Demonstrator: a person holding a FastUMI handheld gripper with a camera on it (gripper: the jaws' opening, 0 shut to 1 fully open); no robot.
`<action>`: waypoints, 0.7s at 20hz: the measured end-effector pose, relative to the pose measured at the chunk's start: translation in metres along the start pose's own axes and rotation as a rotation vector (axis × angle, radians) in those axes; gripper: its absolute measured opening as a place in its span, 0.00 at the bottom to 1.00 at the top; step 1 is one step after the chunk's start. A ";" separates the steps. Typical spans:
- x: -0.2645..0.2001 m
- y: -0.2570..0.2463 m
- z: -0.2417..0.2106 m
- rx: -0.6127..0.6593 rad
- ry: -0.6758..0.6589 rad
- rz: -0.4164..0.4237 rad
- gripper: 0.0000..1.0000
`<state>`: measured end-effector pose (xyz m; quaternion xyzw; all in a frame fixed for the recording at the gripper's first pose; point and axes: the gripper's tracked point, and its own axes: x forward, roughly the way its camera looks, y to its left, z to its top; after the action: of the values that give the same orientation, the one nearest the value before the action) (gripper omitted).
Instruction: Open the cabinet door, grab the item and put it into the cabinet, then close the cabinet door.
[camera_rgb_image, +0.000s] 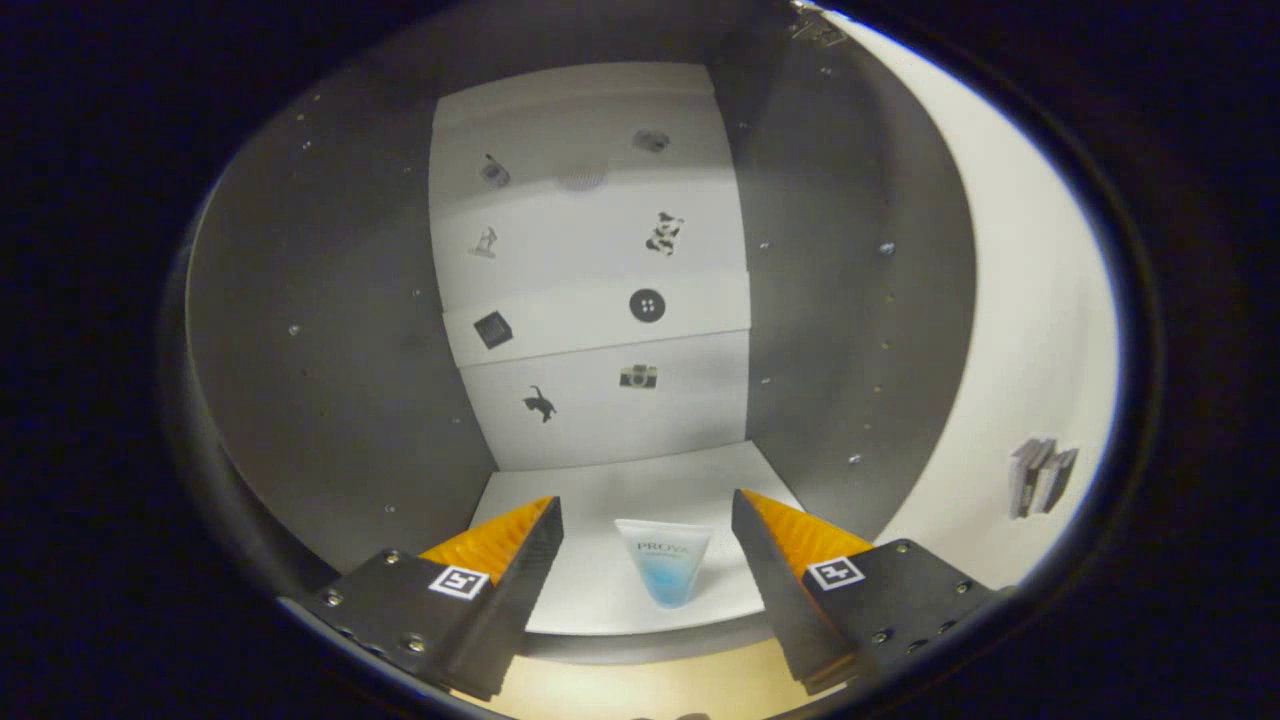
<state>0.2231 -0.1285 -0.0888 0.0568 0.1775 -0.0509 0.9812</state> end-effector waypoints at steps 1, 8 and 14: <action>-0.007 -0.003 0.004 0.000 -0.015 -0.005 1.00; -0.090 -0.016 0.022 -0.034 -0.136 -0.028 1.00; -0.169 -0.032 0.032 -0.072 -0.269 -0.111 0.99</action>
<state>0.0731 -0.1513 -0.0018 0.0043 0.0492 -0.1057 0.9932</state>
